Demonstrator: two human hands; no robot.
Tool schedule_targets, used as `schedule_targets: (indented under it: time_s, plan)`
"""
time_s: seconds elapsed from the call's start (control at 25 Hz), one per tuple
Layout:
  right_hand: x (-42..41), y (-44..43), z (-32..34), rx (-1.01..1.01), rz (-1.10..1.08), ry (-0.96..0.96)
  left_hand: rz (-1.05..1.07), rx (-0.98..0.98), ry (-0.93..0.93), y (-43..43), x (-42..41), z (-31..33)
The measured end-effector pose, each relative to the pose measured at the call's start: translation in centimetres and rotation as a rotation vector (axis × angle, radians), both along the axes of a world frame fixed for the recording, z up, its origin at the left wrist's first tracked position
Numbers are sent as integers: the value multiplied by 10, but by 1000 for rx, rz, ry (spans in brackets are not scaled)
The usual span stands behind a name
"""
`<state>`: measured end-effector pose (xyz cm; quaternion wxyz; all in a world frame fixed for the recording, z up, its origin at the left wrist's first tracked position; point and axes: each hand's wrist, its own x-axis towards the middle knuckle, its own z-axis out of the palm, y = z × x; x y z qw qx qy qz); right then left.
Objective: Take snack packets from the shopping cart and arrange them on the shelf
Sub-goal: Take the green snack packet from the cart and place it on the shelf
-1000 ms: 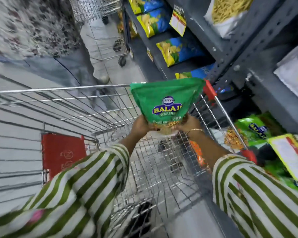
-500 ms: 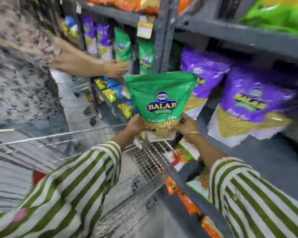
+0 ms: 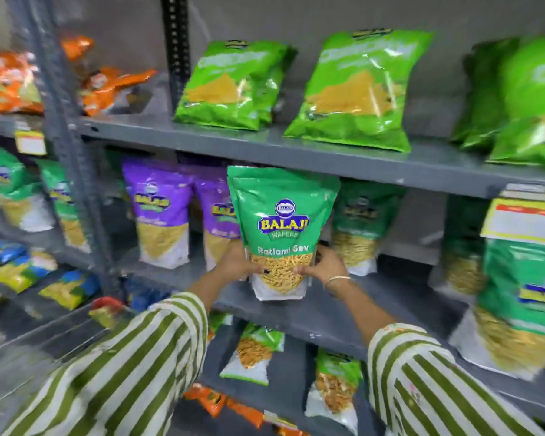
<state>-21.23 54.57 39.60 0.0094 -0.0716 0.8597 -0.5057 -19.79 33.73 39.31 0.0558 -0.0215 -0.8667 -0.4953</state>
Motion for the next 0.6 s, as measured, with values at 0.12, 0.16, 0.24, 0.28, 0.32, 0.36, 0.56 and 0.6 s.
schedule_targets:
  time_s: [0.12,0.16,0.24,0.28,0.32,0.36,0.56,0.6]
  plan:
    - [-2,56,-16,-38,-125,-21,-117,44,-103,58,-28,-18]
    - [-2,71,-22,-58,-151,-43,-156,56,-119,73,-36,-24]
    - [-7,95,-33,-62,-203,-69,-238,79,-149,95,-50,-31]
    - [-11,104,-38,-61,-227,-68,-268,118,-173,103,-56,-34]
    - [-13,110,-40,-56,-247,-73,-293,144,-182,109,-61,-38]
    - [-16,115,-45,-53,-252,-68,-308,152,-190,115,-64,-38]
    - [-18,114,-51,-24,-309,-36,-348,157,-213,119,-78,-46]
    - [-18,114,-52,-22,-320,-32,-346,158,-220,120,-79,-45]
